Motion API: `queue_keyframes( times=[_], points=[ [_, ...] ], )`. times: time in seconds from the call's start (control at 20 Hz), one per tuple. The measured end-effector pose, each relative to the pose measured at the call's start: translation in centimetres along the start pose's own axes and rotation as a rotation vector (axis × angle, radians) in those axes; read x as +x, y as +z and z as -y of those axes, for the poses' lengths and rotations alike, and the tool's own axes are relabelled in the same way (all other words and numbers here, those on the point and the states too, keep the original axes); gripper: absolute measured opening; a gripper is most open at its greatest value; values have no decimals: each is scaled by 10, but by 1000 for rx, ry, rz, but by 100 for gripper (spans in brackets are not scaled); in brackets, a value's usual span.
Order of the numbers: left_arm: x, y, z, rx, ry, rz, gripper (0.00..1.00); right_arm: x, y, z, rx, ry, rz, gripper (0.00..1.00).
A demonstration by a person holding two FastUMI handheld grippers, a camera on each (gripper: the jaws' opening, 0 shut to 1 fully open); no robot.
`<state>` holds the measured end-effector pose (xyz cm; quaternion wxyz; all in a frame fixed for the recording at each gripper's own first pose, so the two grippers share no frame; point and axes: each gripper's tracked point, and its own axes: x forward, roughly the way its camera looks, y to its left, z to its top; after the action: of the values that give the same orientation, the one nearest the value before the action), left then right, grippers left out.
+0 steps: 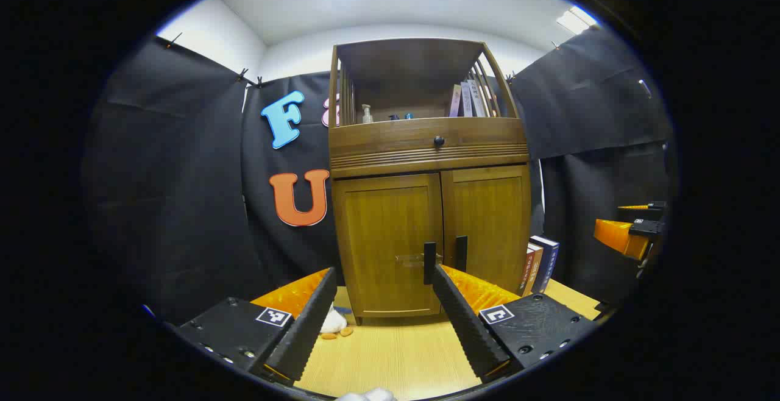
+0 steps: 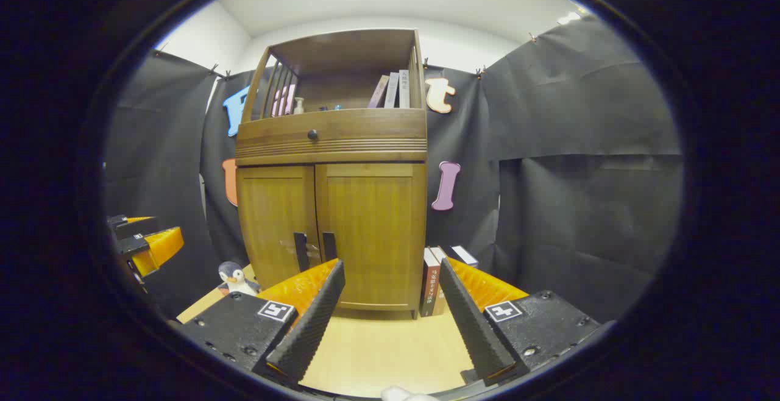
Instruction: Open the right door of the double-door shoe cabinet with the right hand, and open the left door with the left hand.
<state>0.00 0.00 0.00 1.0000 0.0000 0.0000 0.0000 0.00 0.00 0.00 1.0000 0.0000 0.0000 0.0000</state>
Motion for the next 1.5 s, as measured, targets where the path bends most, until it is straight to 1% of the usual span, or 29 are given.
queue_keyframes(
  times=[0.25, 0.3, 0.4, 0.65, 0.85, 0.9, 0.95, 1.0, 1.05, 1.1, 1.15, 1.25, 1.35, 1.5],
  points=[
    [1, 1, -2, -11, 10, -7, 96, -2, 1, -1, -13, 0, 9, 100],
    [2, 0, -1, -19, 11, -10, 96, -2, 1, -1, -14, 3, 7, 99],
    [1, 3, -2, -24, 15, -7, 96, 0, -1, -1, -17, 11, 2, 100],
    [-1, 3, -3, -17, 22, -8, 96, 1, -2, -3, -24, 24, 1, 100],
    [-5, 1, -3, -22, 14, -16, 96, 4, -8, -5, -30, 24, -5, 100],
    [-8, 1, -3, -24, 11, -17, 96, 6, -10, -7, -30, 24, -11, 99],
    [-9, 2, -4, -26, 7, -18, 100, 11, -14, -9, -30, 25, -13, 100],
    [-11, 3, -6, -24, 7, -16, 96, 15, -18, -11, -33, 24, -16, 100],
    [-13, 3, -8, -22, 13, -17, 96, 22, -24, -17, -36, 32, -22, 98],
    [-16, 2, -11, -21, 18, -21, 96, 31, -30, -23, -43, 42, -32, 100],
    [-17, 2, -13, -24, 23, -21, 96, 42, -35, -26, -50, 44, -40, 99],
    [-19, 3, -15, -27, 30, -20, 96, 68, -46, -43, -43, 68, -54, 100],
    [-23, 4, -16, -24, 44, -22, 96, 98, -54, -65, -32, 109, -59, 99],
    [-26, 2, -25, -5, 88, -35, 96, 145, -69, -93, -29, 147, -81, 100]
  ],
)
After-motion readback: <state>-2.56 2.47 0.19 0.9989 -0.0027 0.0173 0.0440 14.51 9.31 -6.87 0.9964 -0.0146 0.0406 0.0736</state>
